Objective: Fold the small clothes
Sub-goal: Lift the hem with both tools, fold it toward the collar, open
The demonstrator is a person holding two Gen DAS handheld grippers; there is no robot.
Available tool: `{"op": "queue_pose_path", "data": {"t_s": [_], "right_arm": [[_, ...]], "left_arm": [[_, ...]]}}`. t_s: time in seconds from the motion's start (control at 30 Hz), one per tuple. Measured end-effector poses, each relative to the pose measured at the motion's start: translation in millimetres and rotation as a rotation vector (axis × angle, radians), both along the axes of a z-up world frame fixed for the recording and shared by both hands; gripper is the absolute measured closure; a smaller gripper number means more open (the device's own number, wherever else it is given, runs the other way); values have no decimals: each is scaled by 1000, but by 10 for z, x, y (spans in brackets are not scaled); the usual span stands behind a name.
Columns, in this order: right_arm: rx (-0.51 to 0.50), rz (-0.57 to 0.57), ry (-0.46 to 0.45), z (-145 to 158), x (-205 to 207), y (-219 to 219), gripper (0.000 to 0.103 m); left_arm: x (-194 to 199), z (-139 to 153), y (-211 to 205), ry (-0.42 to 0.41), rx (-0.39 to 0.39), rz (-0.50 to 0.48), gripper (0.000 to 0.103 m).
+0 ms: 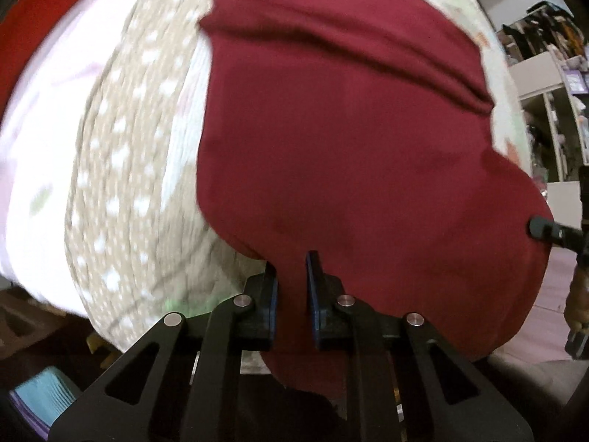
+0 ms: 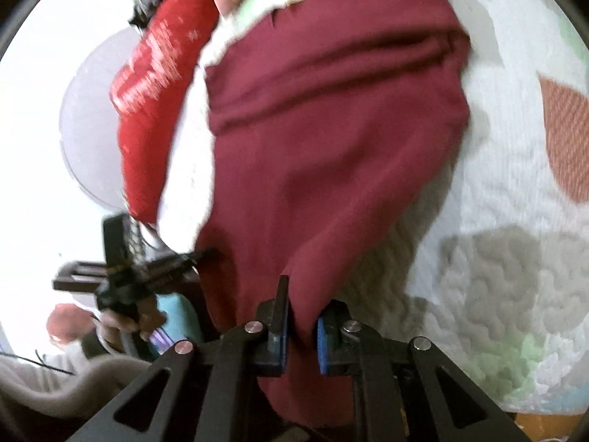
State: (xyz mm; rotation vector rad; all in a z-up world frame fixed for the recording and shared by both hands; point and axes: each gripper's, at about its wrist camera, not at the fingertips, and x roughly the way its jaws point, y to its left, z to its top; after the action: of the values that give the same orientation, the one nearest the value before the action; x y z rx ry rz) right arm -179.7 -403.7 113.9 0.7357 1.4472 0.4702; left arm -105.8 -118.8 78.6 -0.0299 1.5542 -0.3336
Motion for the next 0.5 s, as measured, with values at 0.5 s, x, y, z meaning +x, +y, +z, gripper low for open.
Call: {"op": "queue_pose_path", "data": {"t_s": [0.5], "right_arm": [[25, -356, -111, 84, 1346, -639, 93]], "left_arm": [[1617, 353, -260, -255, 2, -6, 91]]}}
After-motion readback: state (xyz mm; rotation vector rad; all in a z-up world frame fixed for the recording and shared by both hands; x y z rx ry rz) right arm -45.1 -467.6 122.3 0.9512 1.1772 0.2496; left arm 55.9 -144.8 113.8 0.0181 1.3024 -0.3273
